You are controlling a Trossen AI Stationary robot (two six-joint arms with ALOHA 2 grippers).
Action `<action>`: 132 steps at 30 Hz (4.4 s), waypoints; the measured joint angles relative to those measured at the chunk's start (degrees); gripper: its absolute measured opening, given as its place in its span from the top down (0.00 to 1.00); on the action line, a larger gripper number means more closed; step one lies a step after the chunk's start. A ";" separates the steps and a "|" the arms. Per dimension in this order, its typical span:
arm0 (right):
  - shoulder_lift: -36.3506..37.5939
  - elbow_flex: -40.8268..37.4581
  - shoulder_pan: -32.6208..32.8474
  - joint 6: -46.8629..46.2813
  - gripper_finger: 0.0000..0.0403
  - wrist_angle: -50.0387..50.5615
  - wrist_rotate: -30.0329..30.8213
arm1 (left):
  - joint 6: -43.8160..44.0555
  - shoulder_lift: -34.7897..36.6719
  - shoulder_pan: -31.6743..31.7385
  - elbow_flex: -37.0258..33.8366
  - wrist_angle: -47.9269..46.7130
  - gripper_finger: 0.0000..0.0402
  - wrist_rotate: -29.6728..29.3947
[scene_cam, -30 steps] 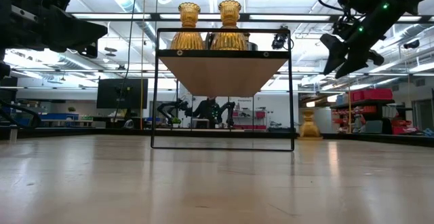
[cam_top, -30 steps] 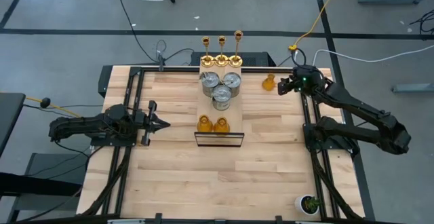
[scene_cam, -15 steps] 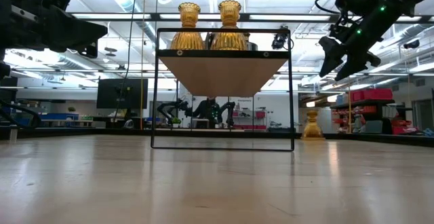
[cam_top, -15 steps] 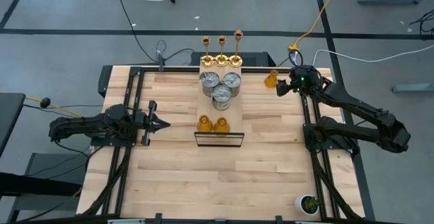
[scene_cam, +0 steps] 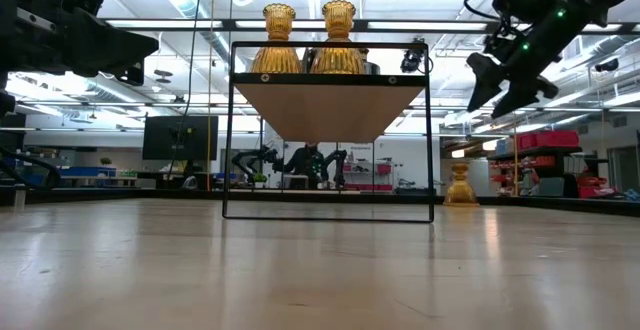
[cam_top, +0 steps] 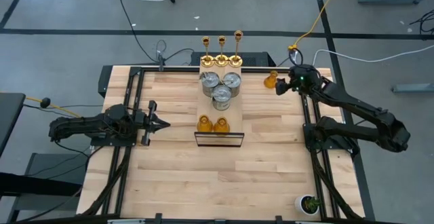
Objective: Pick & Place candle stick holders
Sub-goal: Put the orange glass candle holder aligned with the other glass candle holder on the shelf
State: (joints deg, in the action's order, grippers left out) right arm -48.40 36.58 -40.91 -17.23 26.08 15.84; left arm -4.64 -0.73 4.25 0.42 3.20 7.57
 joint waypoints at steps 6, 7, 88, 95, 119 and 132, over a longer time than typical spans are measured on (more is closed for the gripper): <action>-2.06 0.00 0.00 -2.45 0.22 -1.82 -2.97 | 0.00 0.00 0.02 -0.02 0.00 0.95 0.00; -2.54 0.00 0.00 -3.00 0.20 -2.45 -3.33 | 0.00 0.00 0.01 -0.01 -0.01 0.95 0.00; -49.37 32.79 -11.32 -2.67 0.01 20.20 -6.46 | 0.01 0.00 0.00 -0.02 -0.02 0.95 0.01; -49.82 32.79 -11.73 -2.72 0.01 20.10 -6.79 | 0.01 0.00 0.02 -0.01 -0.01 0.95 0.02; -49.83 32.79 -11.89 -2.84 0.19 19.76 -7.83 | 0.02 0.00 0.00 0.00 -0.02 0.95 0.00; -49.83 32.79 -11.89 -1.23 0.29 19.63 -6.67 | 0.02 0.00 0.01 -0.01 0.00 0.95 0.00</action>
State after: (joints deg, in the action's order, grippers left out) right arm -98.24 69.36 -52.80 -18.46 45.71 9.17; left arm -4.62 -0.73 4.26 0.41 3.20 7.57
